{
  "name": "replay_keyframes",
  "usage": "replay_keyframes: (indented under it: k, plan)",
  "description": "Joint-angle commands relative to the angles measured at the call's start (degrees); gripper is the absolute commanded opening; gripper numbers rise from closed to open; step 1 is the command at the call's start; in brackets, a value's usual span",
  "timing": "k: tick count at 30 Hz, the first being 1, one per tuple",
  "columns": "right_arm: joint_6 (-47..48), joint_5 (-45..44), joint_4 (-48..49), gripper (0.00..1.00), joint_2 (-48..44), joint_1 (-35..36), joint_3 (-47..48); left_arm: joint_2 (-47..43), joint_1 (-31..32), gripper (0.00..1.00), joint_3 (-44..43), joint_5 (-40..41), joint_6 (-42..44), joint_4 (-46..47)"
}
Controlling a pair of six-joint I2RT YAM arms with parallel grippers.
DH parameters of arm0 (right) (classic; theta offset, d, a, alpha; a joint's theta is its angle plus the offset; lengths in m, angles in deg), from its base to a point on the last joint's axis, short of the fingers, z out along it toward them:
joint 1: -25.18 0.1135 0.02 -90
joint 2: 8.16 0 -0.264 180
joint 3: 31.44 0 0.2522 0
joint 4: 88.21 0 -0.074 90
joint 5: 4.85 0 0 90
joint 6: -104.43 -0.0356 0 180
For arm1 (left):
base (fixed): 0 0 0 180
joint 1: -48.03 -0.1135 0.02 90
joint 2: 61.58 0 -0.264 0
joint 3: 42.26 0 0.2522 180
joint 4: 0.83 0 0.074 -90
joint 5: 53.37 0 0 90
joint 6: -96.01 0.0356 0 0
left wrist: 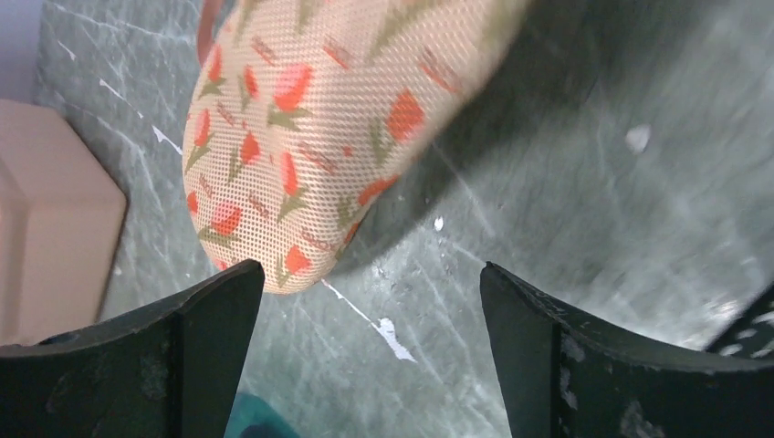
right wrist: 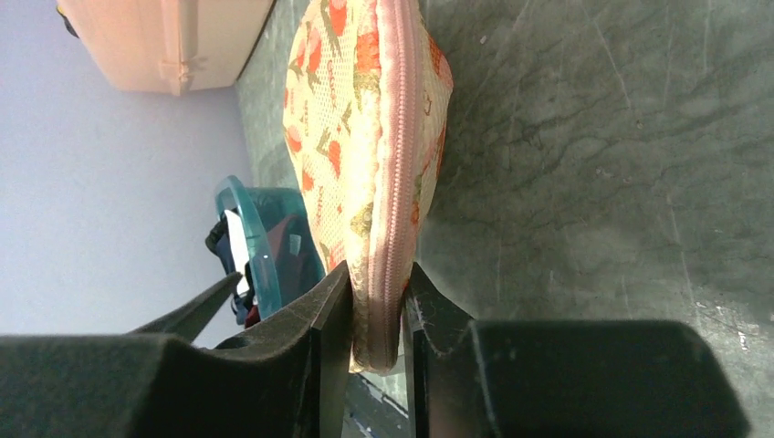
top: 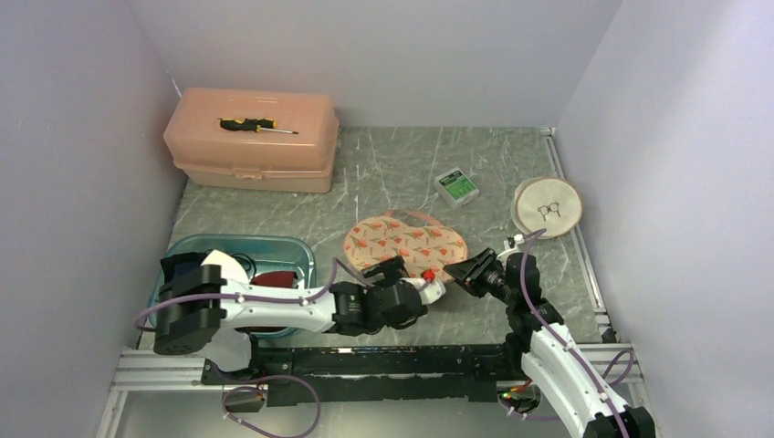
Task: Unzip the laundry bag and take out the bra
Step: Pick up the laundry bag at the center of the board.
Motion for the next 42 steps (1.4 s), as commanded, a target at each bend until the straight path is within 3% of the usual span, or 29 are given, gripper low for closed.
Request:
replay_keyframes:
  k: [1, 4, 10, 14, 19, 25, 42]
  plan:
    - [3.1, -0.5, -0.3, 0.29, -1.2, -0.3, 2.5, -7.3, -1.1, 0.94, -6.4, -2.5, -26.2, -0.8]
    - [4.1, -0.9, 0.4, 0.34, -1.6, -0.2, 2.3, -12.9, -3.9, 0.94, -2.2, -9.6, -44.7, 3.9]
    - [6.2, -2.2, 1.9, 0.35, -2.0, -0.2, 1.8, -21.2, -14.1, 0.93, 16.2, -22.4, -82.4, 21.8]
    - [7.0, -2.2, 4.8, 0.36, -4.2, -0.2, -0.3, -21.1, -15.6, 0.85, 24.1, -23.4, -97.5, 31.0]
    - [5.5, -3.1, 7.1, 0.32, -7.2, -0.1, -3.4, -16.1, -15.6, 0.94, 23.4, -22.6, -108.9, 31.2]
    - [0.3, -3.8, 10.8, 0.25, -7.5, 2.0, -6.0, -5.8, -15.3, 0.94, 25.3, -22.4, -118.4, 46.7]
    - [-2.1, -2.2, 7.0, 0.22, -9.4, 4.9, -5.7, 7.3, -19.4, 0.92, 23.4, -21.6, -124.2, 51.9]
